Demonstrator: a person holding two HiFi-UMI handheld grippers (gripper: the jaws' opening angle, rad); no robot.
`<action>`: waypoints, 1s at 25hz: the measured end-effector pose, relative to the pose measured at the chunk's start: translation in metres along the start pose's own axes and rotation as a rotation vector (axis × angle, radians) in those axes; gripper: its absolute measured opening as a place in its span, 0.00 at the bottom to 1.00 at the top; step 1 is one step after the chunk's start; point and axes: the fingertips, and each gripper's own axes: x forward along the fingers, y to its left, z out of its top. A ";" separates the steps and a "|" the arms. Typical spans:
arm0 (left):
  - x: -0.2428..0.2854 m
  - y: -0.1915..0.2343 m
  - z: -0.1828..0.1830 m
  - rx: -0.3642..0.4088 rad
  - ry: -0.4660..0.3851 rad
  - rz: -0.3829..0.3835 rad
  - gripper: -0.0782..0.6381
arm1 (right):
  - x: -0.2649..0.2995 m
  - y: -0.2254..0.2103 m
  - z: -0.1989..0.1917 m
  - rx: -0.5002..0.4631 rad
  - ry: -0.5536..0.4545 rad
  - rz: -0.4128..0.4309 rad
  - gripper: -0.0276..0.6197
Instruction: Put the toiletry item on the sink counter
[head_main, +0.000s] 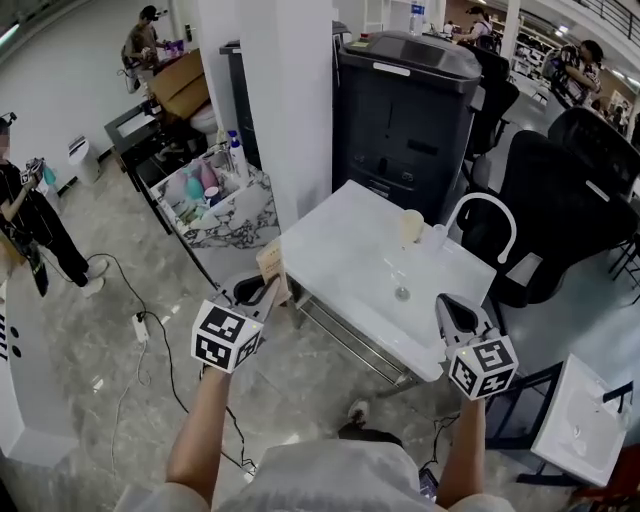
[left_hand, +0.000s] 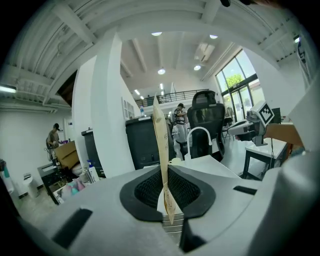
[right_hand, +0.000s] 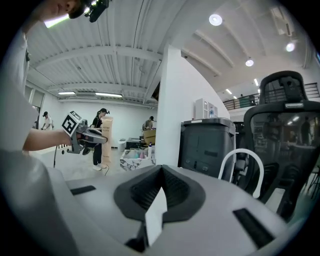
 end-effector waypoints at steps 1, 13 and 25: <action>0.015 0.002 0.005 0.003 0.002 0.004 0.15 | 0.011 -0.014 0.000 0.001 0.001 0.006 0.04; 0.168 0.020 0.032 0.016 0.057 0.010 0.15 | 0.111 -0.134 -0.020 0.061 0.036 0.073 0.04; 0.298 0.083 0.003 0.034 0.125 -0.169 0.15 | 0.189 -0.161 -0.053 0.125 0.130 -0.046 0.04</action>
